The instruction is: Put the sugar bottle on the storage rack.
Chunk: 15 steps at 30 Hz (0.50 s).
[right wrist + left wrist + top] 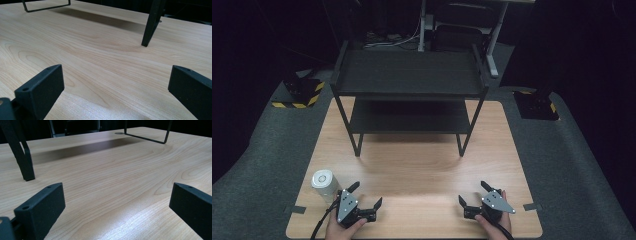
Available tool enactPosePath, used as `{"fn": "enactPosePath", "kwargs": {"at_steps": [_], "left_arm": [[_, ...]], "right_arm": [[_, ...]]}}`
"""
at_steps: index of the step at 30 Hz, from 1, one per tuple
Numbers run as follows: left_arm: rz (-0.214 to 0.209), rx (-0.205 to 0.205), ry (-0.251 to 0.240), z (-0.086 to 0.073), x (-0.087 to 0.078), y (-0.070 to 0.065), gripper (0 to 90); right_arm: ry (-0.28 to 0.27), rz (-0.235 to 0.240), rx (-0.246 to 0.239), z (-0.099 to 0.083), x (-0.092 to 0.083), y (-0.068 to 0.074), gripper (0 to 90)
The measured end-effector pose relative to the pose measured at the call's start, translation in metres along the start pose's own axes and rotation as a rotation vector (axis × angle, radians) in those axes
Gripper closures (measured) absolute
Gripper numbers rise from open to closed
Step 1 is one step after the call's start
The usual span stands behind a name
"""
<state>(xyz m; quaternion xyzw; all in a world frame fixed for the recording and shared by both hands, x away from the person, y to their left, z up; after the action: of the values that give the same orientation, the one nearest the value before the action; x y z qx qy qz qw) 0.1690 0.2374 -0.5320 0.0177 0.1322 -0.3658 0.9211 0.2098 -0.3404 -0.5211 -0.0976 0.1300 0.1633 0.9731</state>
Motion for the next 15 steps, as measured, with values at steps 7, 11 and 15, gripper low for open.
{"fn": "enactPosePath", "kwargs": {"at_steps": [7,11,15], "left_arm": [[-0.003,-0.013,-0.020,0.006,-0.004,-0.001,0.5],[0.002,0.010,-0.065,0.019,-0.013,-0.009,0.5],[0.024,0.021,-0.090,0.027,-0.021,-0.013,0.5]], "right_arm": [[0.000,0.006,-0.003,0.000,0.000,-0.001,0.3],[-0.002,0.008,-0.003,0.000,0.000,-0.001,0.3],[-0.001,0.008,-0.004,0.000,0.000,-0.001,0.3]]}}
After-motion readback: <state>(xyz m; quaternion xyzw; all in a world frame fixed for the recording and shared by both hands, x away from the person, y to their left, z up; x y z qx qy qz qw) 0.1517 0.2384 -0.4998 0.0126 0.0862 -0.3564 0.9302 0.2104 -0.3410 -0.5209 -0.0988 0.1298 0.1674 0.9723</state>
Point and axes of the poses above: each handheld gripper's, and its own axes: x roughly forward along the jaws, z roughly out of its top, y roughly to its left, the point moved 1 cm from there along x, roughly forward along the jaws, and after that the axes turned 14 degrees about -z, right-handed, at the moved point
